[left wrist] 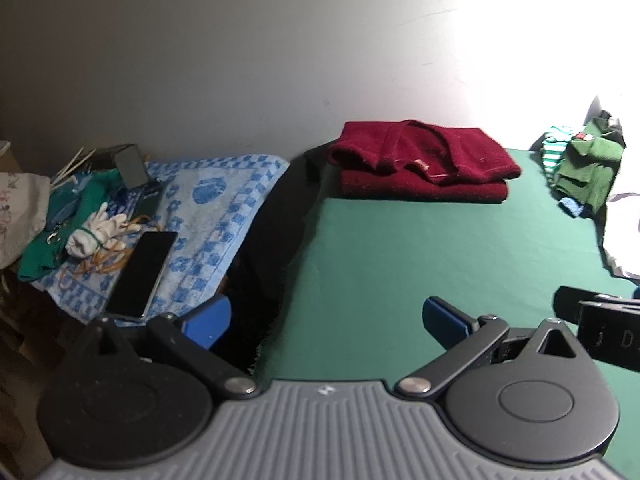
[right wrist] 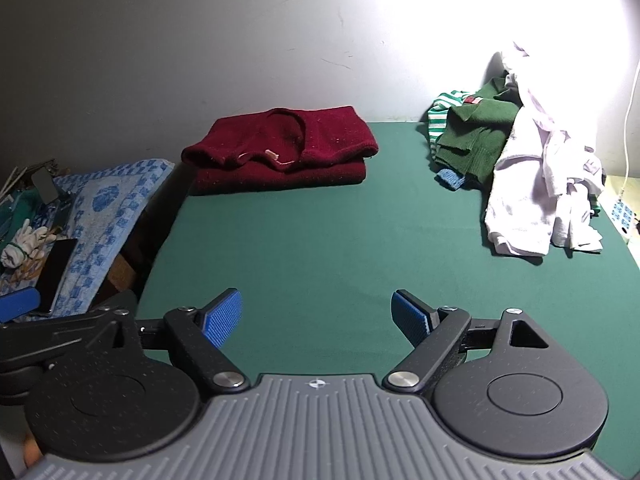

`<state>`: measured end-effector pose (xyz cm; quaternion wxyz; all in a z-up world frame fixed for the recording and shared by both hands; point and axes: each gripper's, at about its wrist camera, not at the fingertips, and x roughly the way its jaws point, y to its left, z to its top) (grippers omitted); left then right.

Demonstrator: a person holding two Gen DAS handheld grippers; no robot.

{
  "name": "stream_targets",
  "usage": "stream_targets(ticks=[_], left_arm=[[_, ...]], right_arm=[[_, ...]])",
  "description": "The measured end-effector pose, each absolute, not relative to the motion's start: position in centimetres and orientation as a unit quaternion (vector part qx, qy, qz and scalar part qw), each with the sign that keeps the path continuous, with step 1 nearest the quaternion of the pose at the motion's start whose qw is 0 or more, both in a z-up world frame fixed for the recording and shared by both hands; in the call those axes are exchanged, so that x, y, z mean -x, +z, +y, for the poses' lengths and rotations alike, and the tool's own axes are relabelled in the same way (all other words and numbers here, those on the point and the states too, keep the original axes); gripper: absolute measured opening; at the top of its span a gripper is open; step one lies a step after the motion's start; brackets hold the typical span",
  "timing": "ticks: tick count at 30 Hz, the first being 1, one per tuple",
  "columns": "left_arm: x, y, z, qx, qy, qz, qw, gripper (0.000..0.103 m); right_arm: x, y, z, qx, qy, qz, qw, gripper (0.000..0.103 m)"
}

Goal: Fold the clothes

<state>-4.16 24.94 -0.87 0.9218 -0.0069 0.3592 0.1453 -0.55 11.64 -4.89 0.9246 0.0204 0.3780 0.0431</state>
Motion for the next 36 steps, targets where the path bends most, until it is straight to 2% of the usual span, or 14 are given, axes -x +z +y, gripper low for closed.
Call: stream_targets(ticks=[36], left_arm=[[2.1,-0.8,23.6,-0.009,0.157,0.352,0.923,0.103]], right_arm=[[-1.8,-6.0,10.8,-0.020,0.052,0.390,0.919,0.085]])
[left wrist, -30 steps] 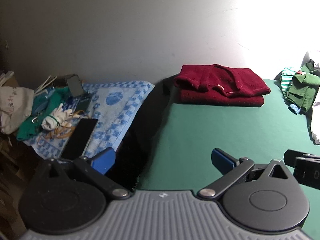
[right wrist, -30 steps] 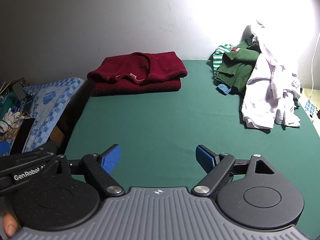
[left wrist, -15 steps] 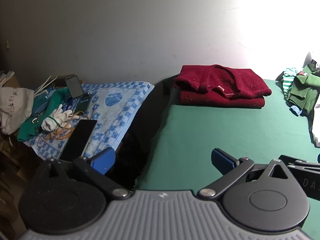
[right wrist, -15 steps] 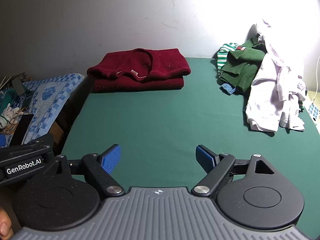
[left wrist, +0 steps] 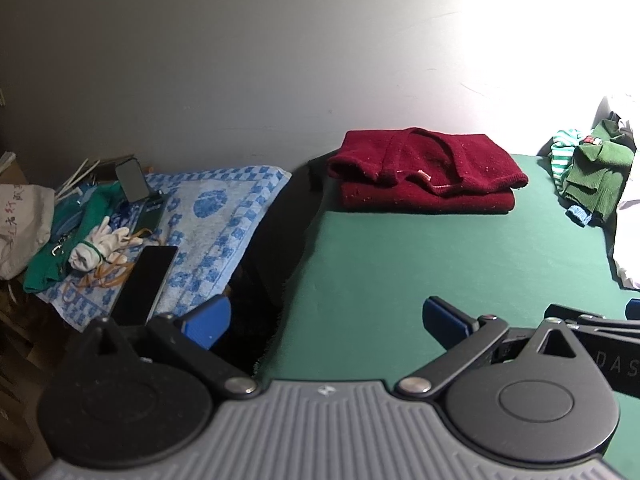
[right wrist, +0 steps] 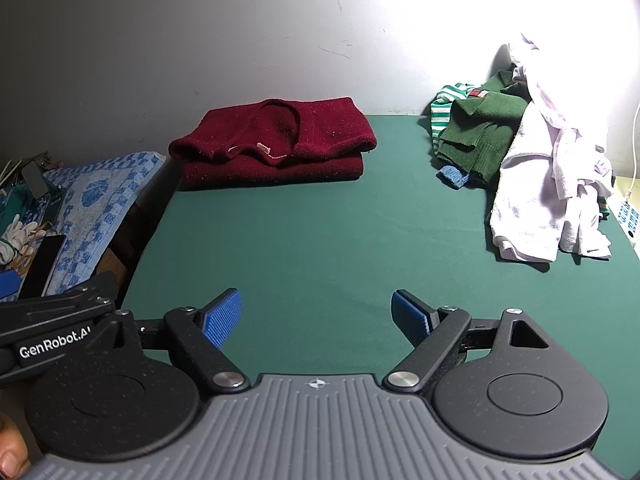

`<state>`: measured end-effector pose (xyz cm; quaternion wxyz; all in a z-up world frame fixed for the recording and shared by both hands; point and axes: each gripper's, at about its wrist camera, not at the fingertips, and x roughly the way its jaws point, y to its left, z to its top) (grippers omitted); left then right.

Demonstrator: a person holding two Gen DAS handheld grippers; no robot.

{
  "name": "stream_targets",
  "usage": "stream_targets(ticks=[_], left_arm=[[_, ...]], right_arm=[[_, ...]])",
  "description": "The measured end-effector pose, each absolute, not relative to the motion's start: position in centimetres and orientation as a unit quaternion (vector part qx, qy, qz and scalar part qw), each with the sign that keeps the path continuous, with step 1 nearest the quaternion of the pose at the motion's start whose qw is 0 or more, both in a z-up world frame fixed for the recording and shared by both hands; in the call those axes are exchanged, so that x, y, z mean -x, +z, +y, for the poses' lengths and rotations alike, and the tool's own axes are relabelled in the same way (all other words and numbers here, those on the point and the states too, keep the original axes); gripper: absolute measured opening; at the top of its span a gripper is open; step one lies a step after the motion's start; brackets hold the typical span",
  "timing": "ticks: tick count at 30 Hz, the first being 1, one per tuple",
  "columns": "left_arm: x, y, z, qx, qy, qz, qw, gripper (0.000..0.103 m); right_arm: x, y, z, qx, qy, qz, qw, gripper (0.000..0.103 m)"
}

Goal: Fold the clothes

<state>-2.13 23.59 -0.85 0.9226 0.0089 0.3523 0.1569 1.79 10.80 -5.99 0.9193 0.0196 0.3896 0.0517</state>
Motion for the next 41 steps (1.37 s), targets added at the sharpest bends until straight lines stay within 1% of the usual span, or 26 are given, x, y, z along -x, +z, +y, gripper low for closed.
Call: stream_targets(ticks=[41], left_arm=[[0.6,-2.1,24.4,-0.003,0.147,0.360,0.921,0.103]], right_arm=[[-2.9,-6.9,11.4,-0.021,0.047,0.394,0.918,0.084]])
